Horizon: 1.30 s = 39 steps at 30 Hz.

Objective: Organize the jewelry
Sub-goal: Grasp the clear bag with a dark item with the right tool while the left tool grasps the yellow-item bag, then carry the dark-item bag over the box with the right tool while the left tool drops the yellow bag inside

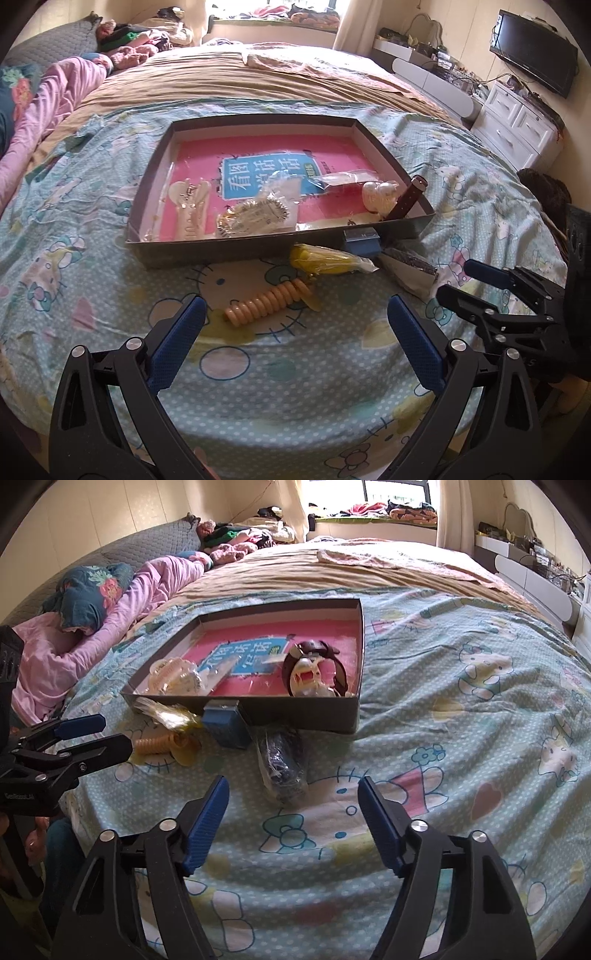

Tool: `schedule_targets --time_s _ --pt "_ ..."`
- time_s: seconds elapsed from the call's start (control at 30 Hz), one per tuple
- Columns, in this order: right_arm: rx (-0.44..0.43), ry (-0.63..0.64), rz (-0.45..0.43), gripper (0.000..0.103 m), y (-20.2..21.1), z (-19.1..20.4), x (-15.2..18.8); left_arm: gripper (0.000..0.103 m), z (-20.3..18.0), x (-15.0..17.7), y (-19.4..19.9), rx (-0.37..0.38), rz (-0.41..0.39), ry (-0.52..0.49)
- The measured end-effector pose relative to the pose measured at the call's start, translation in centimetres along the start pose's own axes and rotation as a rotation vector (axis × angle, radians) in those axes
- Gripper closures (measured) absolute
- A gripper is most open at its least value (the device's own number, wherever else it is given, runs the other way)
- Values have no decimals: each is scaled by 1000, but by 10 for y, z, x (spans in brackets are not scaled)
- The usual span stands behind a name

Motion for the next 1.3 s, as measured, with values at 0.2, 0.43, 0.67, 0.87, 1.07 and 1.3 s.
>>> schedule_targets --time_s 0.2,0.43,0.67,0.87,1.07,1.3 --pt "-33 16 26 48 -19 1 -1 11 0 -3 -14 11 21 17" --pt "-62 55 54 72 -41 5 -4 11 -2 -10 -24 21 28 27" --pt "-82 38 46 75 -32 -1 -2 26 -7 -16 -32 29 23 26" --pt "-77 18 37 75 -18 -8 1 57 -16 -19 -32 73 7 10" --pt "-80 16 29 75 -6 -5 4 59 -15 -17 -26 82 2 17" --pt "-109 23 15 75 5 7 0 60 0 -18 2 85 -39 40"
Point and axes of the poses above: each gripper's, at about its wrist camera, not at the fingertips, and y roughly against the way its jaws point, z to its left, x to its underside, the point moved 5 cm from there along -y, roughly the way its jaws point, and after that the axes turned 1 degree about z, right-handed, at the moved point
